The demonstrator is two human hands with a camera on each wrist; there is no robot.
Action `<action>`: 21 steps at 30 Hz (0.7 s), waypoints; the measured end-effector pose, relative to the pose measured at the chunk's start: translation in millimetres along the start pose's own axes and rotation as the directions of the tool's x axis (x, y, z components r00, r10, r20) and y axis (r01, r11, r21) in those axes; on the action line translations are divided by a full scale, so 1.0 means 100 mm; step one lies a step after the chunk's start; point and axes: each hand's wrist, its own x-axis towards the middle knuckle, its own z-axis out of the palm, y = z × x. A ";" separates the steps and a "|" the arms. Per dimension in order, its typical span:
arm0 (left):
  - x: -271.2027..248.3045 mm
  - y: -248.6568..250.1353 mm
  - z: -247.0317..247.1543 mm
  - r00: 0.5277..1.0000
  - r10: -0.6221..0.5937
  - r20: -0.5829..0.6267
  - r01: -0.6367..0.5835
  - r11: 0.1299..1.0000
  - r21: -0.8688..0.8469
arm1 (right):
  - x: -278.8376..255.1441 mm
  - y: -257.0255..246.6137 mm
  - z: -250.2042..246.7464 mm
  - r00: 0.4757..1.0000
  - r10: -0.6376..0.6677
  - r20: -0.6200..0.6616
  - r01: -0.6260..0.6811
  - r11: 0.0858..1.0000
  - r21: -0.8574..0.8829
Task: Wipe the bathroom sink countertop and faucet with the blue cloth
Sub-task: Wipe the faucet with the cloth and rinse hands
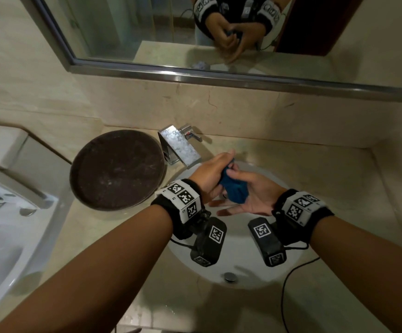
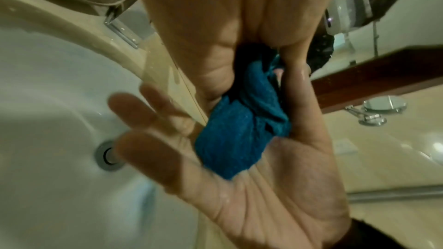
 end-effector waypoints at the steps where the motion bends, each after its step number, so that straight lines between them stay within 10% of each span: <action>1: 0.00 0.00 0.00 1.000 0.008 0.010 -0.009 0.998 0.067 | 0.00 -0.01 0.03 0.999 0.004 0.035 -0.003 1.000 -0.015; 10: -0.03 0.02 0.01 0.993 0.120 -0.007 -0.111 0.938 0.330 | 0.12 0.06 0.16 0.987 -0.114 -0.109 0.074 0.945 -0.319; 21: 0.06 -0.06 0.02 0.968 0.204 -0.146 -0.077 0.795 0.602 | 0.36 0.29 0.18 0.849 -0.436 -0.299 -0.038 0.513 -0.857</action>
